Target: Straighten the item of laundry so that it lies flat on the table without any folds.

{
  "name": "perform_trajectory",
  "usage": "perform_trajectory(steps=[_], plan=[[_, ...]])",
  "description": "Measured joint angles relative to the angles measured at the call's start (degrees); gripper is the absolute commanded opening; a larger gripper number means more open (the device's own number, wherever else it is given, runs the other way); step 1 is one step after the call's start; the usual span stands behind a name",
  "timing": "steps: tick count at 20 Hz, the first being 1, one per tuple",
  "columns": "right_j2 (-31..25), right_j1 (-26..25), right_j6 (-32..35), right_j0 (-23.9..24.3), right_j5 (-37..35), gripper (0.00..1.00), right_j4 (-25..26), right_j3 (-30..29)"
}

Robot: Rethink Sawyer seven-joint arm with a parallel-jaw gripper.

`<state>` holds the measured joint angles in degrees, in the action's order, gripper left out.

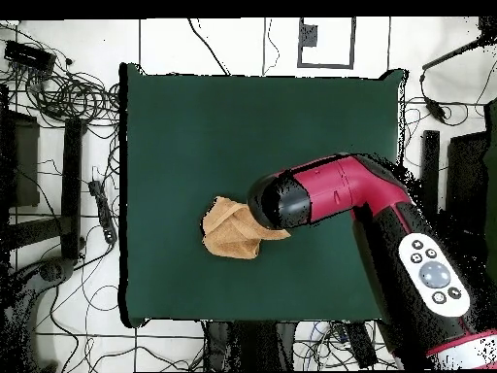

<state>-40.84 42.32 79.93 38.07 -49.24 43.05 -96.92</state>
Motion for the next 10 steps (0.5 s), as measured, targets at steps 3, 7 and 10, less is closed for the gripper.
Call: perform_trajectory(steps=[3,7,10], plan=[[0.2,-0.1,0.0,0.0,0.4,1.00,0.0,0.0],[0.4,-0.2,0.0,0.0,1.0,1.00,0.0,0.0],[0.9,-0.3,0.0,0.0,1.9,1.00,0.0,0.0]])
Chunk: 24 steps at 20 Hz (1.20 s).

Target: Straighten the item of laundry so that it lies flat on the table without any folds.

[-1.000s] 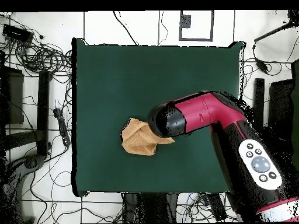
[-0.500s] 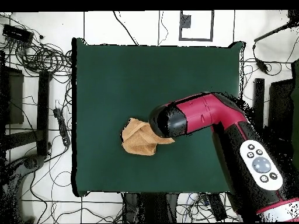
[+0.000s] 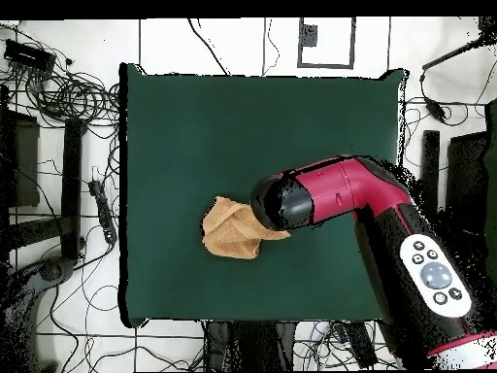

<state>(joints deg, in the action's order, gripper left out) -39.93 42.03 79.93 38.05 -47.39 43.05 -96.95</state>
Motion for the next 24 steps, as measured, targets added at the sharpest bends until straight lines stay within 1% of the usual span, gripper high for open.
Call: perform_trajectory(steps=[12,24], plan=[[1.4,-0.1,0.0,-0.1,2.2,1.00,0.0,0.0],[3.0,-0.1,0.0,-1.4,3.7,1.00,0.1,-0.1]])
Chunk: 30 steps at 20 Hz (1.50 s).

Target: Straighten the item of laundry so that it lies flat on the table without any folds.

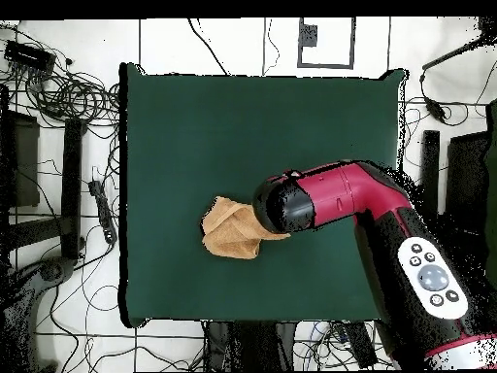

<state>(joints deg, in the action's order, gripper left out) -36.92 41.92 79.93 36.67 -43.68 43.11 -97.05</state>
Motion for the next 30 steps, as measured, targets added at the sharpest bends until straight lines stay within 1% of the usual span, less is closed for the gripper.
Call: perform_trajectory(steps=[9,30], plan=[[1.5,0.3,0.0,-0.3,1.3,1.00,0.0,-1.4],[1.8,0.5,0.0,-0.5,1.8,1.00,0.0,-5.4]])
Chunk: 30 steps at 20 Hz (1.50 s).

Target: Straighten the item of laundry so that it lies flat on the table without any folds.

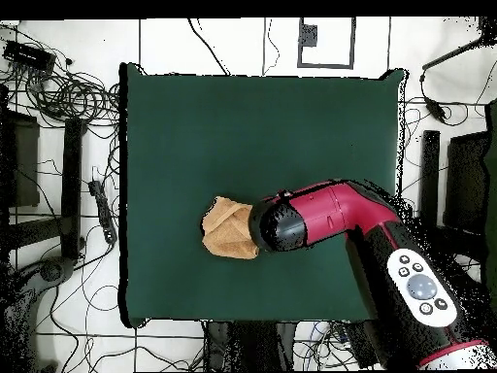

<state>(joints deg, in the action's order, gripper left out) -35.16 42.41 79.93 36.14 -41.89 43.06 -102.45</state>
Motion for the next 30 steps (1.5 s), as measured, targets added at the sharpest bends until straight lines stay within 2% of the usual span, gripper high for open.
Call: perform_trajectory(steps=[14,30], plan=[[2.8,-0.4,0.0,-2.3,4.5,1.00,0.1,-0.1],[4.3,-0.6,0.0,-2.6,4.9,1.00,0.1,-0.1]])
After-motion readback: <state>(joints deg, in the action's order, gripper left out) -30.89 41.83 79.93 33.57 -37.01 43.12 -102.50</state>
